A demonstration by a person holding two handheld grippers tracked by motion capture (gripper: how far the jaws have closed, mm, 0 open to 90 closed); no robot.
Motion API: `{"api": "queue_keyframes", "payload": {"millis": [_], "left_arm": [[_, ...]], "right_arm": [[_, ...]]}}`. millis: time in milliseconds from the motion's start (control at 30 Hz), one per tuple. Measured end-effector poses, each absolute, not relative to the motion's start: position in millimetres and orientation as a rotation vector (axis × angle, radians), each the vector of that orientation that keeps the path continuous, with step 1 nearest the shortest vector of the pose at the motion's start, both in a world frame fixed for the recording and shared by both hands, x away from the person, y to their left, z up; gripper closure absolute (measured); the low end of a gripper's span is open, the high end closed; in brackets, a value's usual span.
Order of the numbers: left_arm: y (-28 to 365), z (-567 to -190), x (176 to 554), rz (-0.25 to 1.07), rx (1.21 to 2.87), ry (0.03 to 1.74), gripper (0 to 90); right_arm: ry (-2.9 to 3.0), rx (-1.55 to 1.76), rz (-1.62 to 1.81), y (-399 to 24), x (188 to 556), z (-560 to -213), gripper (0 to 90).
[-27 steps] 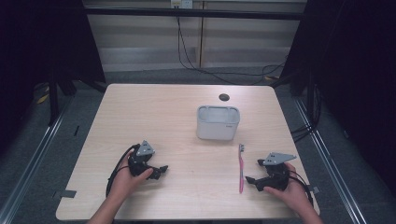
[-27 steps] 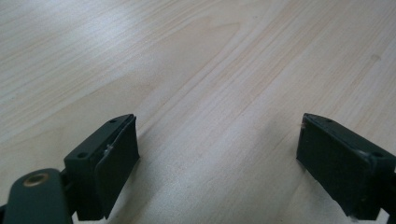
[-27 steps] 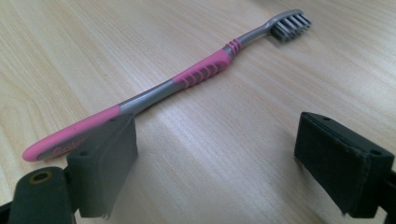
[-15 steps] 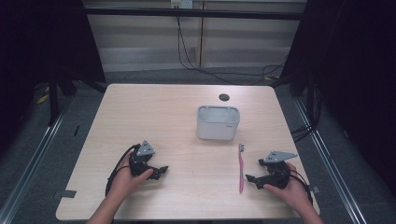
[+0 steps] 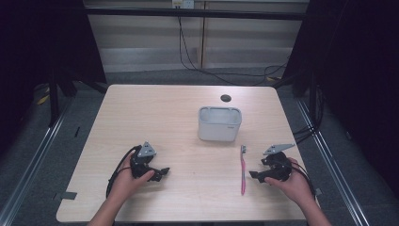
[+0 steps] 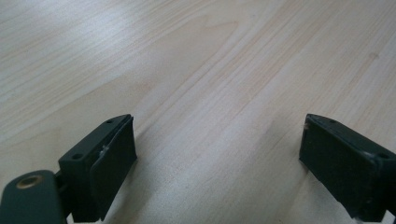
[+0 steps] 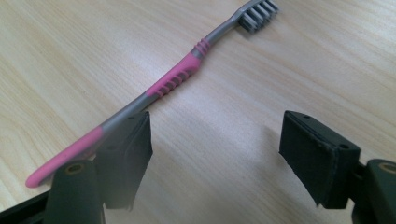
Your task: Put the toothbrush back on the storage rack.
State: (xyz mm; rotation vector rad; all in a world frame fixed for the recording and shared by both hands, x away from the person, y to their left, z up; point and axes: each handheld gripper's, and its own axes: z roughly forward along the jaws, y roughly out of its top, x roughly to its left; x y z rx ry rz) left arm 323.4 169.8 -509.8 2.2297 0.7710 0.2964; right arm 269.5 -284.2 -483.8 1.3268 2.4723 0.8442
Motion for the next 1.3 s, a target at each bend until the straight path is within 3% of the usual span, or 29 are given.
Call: {"api": "queue_keyframes", "payload": {"millis": [1300], "left_arm": [[170, -510, 324, 0.295, 2.235, 0.766, 9.8]], "right_arm": [[2.545, 1.480, 0.690, -253, 305, -452, 32.3]]}}
